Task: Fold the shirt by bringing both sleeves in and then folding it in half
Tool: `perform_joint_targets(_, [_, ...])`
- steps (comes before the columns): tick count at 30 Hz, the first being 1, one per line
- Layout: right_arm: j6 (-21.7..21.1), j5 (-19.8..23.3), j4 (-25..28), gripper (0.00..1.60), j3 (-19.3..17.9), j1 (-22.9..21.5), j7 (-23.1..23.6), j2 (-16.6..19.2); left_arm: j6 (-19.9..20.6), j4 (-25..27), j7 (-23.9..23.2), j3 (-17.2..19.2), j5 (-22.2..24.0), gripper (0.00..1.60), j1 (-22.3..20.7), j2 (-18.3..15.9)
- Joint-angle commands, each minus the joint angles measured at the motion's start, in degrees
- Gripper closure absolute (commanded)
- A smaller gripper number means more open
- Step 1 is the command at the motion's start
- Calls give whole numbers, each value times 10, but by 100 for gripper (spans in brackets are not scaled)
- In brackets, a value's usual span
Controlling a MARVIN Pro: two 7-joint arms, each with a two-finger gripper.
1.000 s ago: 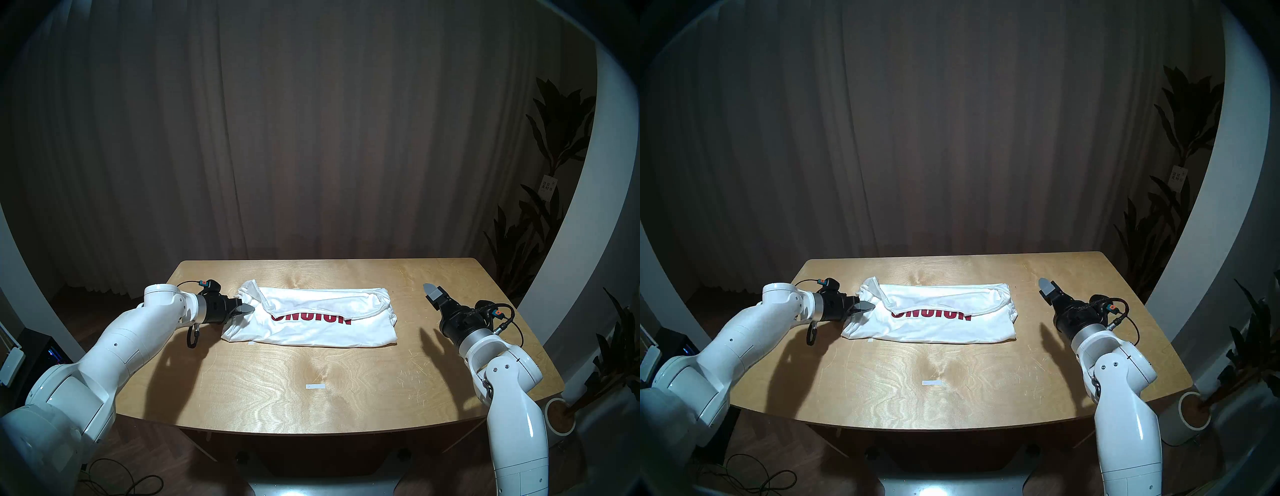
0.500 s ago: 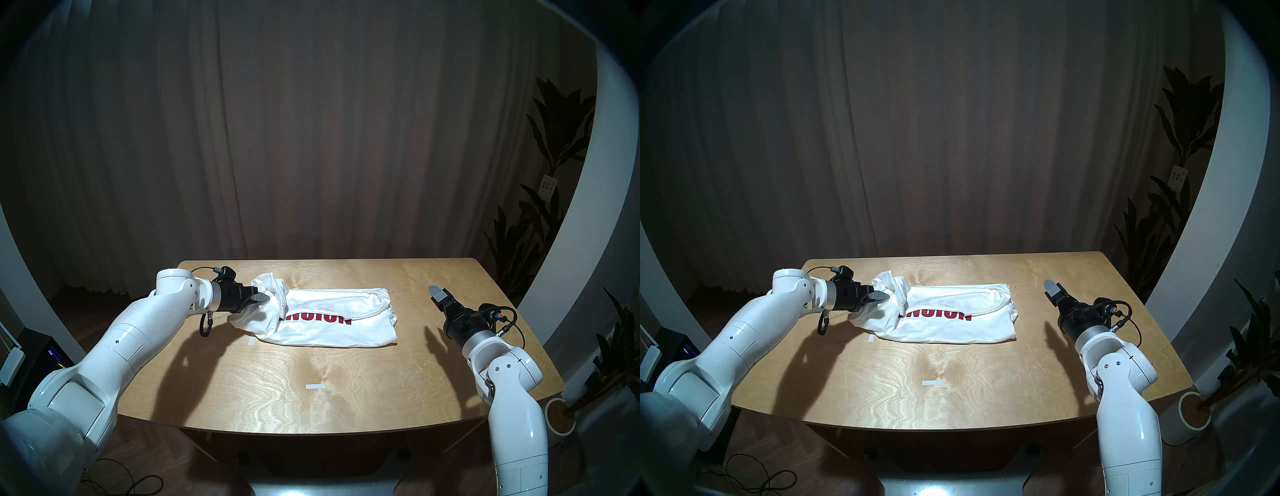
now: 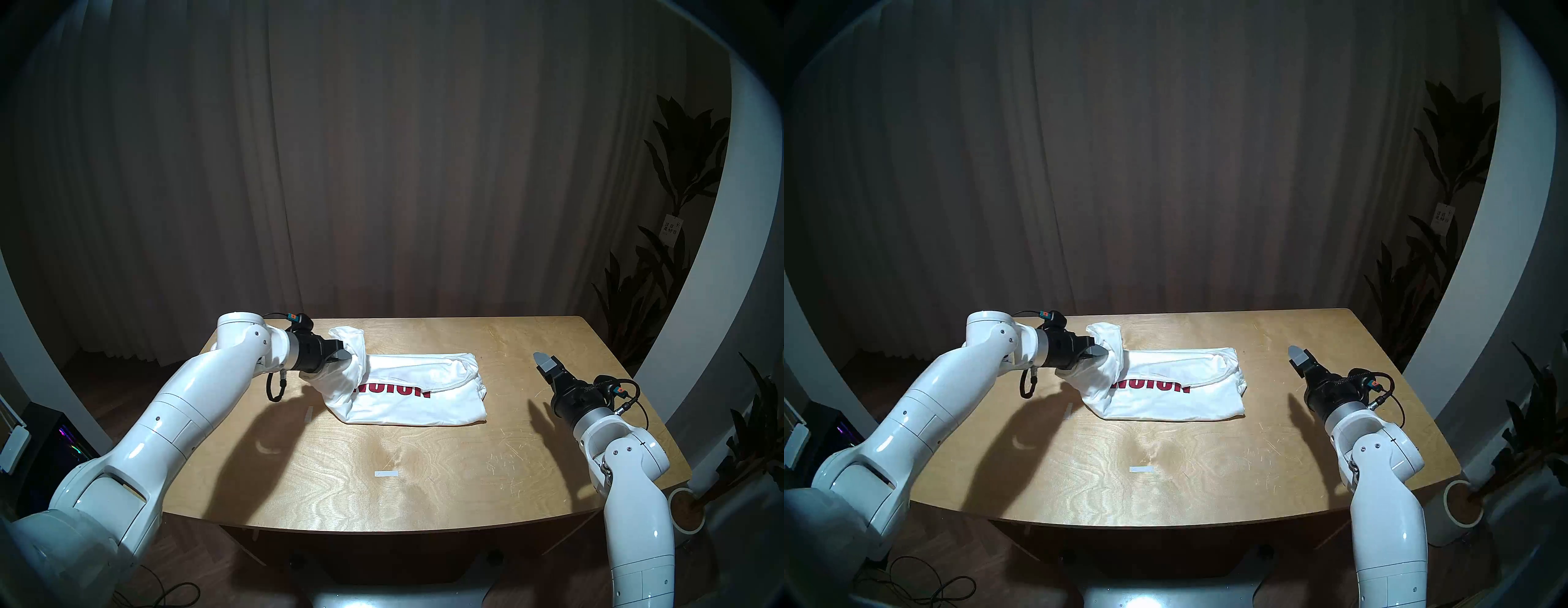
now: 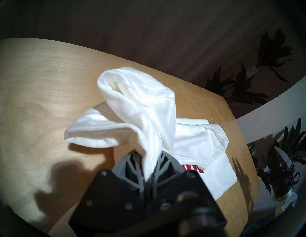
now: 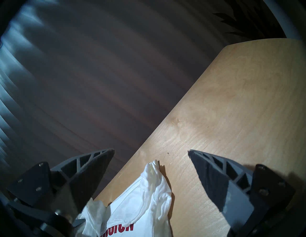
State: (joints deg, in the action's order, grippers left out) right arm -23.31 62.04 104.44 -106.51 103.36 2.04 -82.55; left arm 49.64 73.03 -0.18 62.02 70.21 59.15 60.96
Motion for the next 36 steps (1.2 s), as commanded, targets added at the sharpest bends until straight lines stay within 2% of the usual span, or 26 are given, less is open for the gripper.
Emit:
perform_joint_targets(1, [4, 7, 2, 0, -13, 4, 14, 3, -9, 21, 81, -13, 12, 160, -14, 78])
perform_joint_targets(2, [4, 8, 1, 0, -14, 5, 14, 3, -15, 29, 75, -34, 18, 160, -20, 62])
perform_joint_targets(4, [4, 10, -2, 0, -18, 7, 16, 4, -17, 28, 108, -34, 17, 160, -24, 92])
perform_joint_targets(5, [5, 11, -3, 0, -20, 7, 17, 4, -21, 36, 112, -48, 23, 160, -27, 84])
perform_joint_targets(6, [5, 11, -4, 0, -22, 8, 17, 5, -23, 35, 127, -49, 21, 160, -30, 99])
perform_joint_targets(9, [5, 14, -8, 0, -30, 9, 20, 7, -34, 43, 157, -67, 27, 160, -35, 111])
perform_joint_targets(15, [7, 20, -17, 0, -47, 13, 26, 12, -61, 43, 235, -87, 23, 160, -47, 160])
perform_joint_targets(19, [7, 25, -23, 0, -56, 14, 30, 14, -82, 47, 276, -110, 21, 160, -60, 173])
perform_joint_targets(21, [7, 27, -26, 0, -60, 14, 32, 14, -92, 39, 307, -118, 13, 160, -66, 197])
perform_joint_targets(23, [7, 30, -29, 0, -64, 15, 35, 16, -103, 37, 320, -141, 16, 160, -73, 194])
perform_joint_targets(25, [7, 32, -32, 0, -67, 16, 38, 16, -110, 26, 347, -150, 11, 160, -73, 216])
perform_joint_targets(30, [7, 37, -40, 0, -78, 17, 45, 20, -133, 3, 397, -195, 4, 160, -83, 239])
perform_joint_targets(32, [7, 40, -44, 0, -83, 18, 49, 21, -141, -21, 423, -202, -3, 160, -88, 269])
perform_joint_targets(33, [6, 41, -46, 0, -85, 19, 51, 22, -149, -10, 423, -226, 7, 160, -96, 244])
perform_joint_targets(34, [6, 42, -47, 0, -87, 20, 51, 23, -148, -22, 430, -220, 3, 160, -95, 265])
perform_joint_targets(36, [6, 44, -51, 0, -91, 20, 55, 24, -154, -30, 445, -231, 4, 160, -101, 277])
